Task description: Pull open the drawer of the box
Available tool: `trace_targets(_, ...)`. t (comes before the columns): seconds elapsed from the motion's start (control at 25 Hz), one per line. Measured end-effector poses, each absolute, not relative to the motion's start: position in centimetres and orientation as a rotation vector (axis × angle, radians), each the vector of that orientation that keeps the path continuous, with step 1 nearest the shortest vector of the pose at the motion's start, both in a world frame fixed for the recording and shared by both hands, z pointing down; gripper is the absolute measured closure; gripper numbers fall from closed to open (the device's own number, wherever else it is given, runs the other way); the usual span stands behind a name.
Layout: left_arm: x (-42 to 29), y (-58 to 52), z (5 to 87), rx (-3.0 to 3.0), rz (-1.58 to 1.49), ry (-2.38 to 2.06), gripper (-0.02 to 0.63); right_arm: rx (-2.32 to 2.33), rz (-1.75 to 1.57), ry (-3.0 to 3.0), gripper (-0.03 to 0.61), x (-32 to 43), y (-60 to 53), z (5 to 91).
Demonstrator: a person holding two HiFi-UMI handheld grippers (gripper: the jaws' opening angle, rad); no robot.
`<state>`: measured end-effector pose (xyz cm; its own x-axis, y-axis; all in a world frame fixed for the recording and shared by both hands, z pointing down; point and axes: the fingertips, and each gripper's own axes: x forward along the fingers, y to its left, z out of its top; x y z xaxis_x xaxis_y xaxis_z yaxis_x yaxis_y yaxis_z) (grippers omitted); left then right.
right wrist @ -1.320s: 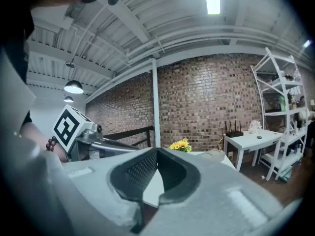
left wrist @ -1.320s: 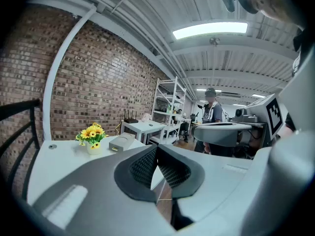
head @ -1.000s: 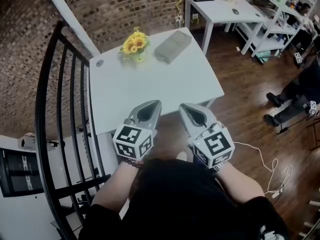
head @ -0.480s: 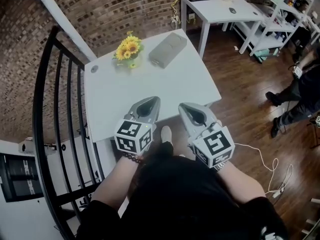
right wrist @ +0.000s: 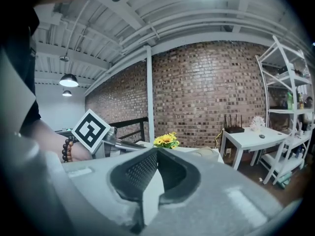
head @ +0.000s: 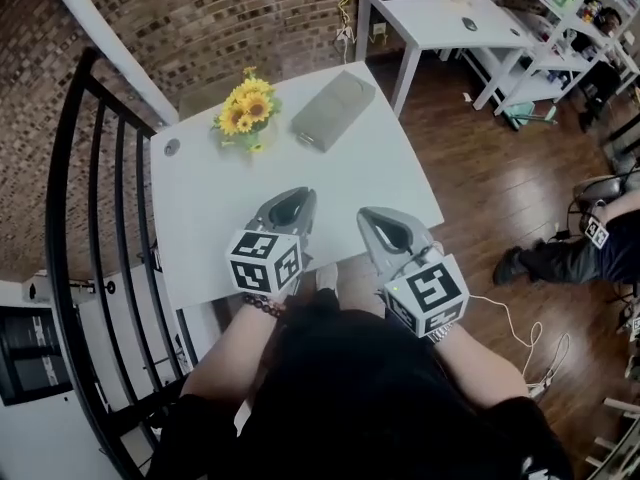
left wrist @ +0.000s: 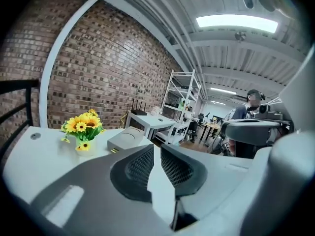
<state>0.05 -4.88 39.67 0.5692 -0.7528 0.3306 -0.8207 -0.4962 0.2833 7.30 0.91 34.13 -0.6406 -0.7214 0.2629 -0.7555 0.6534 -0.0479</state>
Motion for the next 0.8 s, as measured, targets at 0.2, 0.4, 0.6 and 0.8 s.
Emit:
trace_targets(0.2, -1.0, -10.0, 43.0, 2.281, 0.187, -1.244, 0.543, 1.165, 0.248, -2.605, 0.589, 6.4, -3.4, 35.7)
trace_targets(0.4, -2.3, -14.8, 46.7, 2.140, 0.135, -1.195, 0.532, 1.140, 0.276, -2.545, 0.589, 5.2, -7.1, 37.3)
trace_targets(0.6, -2.8, -18.6, 50.1, 2.015, 0.078, -1.130, 0.523, 1.119, 0.301, -2.493, 0.589, 4.1, -10.0, 39.0)
trace_targets(0.8, -2.5, -21.3, 53.5, 1.903, 0.039, -1.045, 0.523, 1.104, 0.330, -2.449, 0.589, 3.1, -12.4, 40.6)
